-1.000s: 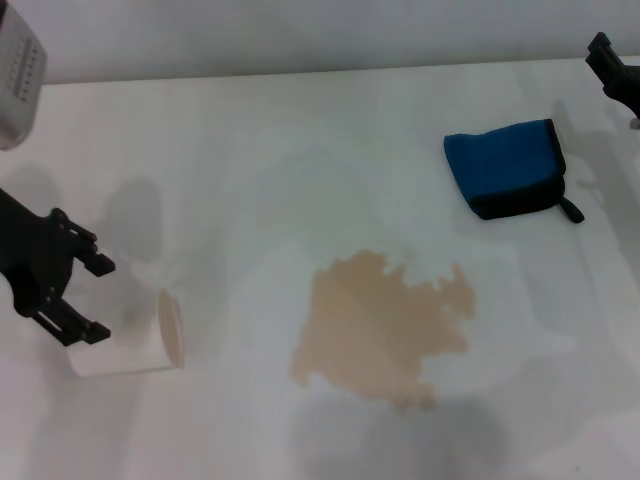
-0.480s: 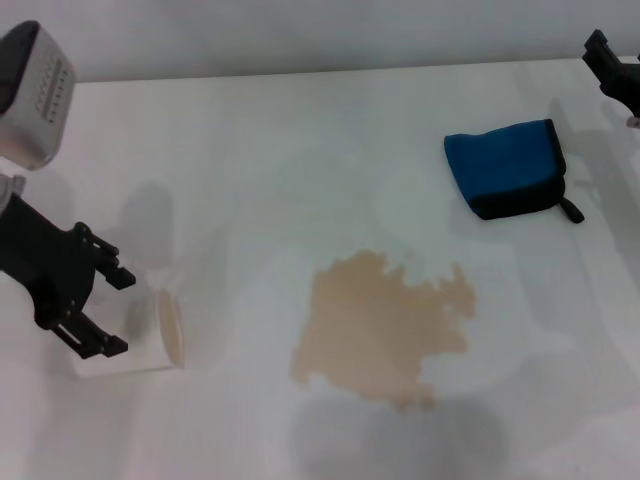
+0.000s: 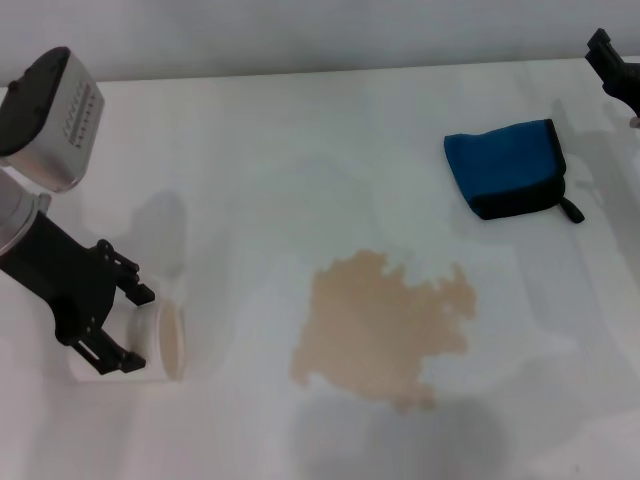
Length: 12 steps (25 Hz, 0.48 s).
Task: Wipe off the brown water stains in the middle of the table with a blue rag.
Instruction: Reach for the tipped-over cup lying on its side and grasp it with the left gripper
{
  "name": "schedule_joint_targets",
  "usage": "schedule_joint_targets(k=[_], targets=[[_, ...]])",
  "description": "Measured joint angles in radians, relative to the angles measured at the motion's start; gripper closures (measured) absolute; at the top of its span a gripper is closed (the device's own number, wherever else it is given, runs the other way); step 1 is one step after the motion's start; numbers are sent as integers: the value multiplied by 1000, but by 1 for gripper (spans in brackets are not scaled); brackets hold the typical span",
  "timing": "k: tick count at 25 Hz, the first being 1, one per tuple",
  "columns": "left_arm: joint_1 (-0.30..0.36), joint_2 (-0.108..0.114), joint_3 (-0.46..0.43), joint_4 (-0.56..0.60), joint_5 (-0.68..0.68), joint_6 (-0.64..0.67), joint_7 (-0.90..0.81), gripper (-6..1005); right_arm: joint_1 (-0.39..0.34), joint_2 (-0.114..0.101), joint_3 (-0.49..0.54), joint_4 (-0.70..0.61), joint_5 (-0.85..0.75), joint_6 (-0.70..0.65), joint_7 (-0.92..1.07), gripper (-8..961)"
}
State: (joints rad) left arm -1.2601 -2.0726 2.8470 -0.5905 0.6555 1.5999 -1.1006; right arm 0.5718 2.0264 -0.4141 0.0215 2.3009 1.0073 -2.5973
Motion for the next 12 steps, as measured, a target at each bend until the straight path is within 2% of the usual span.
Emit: schedule_joint_targets(k=[12], targets=[[23, -1, 0, 13, 4, -5, 3, 139, 0, 0, 0, 0, 0, 1, 0, 111]])
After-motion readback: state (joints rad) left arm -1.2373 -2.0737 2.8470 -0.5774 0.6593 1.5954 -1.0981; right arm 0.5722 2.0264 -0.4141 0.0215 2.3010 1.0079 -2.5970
